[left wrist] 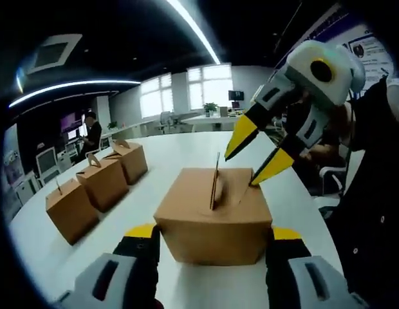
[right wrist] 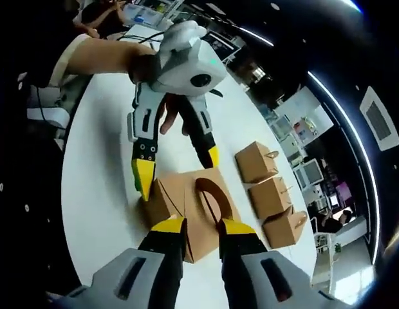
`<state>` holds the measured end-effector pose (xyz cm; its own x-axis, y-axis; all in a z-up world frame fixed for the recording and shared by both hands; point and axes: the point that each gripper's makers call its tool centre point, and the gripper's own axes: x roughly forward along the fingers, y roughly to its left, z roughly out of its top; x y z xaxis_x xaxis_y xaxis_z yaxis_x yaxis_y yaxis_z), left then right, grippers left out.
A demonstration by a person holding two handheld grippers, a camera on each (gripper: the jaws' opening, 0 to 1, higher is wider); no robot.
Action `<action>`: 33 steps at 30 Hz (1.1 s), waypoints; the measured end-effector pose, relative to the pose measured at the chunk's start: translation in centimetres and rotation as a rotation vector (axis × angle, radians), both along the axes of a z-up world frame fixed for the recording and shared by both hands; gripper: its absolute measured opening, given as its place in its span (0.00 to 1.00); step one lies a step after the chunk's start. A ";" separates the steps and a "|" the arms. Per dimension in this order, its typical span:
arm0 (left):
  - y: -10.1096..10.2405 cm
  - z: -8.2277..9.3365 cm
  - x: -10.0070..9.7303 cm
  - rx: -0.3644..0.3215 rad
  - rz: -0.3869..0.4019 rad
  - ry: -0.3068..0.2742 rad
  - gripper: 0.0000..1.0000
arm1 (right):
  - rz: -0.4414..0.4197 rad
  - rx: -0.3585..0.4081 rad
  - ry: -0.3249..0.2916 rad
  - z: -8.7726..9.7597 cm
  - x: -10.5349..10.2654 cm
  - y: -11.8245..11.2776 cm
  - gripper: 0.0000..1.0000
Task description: Pick up one paper box from the group, open the paper box, and remove the item inside
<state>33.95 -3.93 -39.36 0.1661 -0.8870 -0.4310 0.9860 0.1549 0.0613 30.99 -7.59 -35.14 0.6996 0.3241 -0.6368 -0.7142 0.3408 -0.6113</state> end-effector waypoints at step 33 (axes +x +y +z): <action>0.1 -0.1 0.2 0.000 0.028 0.015 0.67 | 0.085 -0.196 -0.128 -1.1 -1.0 0.8 0.03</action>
<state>34.12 -3.79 -39.42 0.1847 -0.8820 -0.4335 0.9821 0.1827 0.0467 30.02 -6.75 -36.28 0.7543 0.2645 -0.6009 -0.6476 0.1490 -0.7473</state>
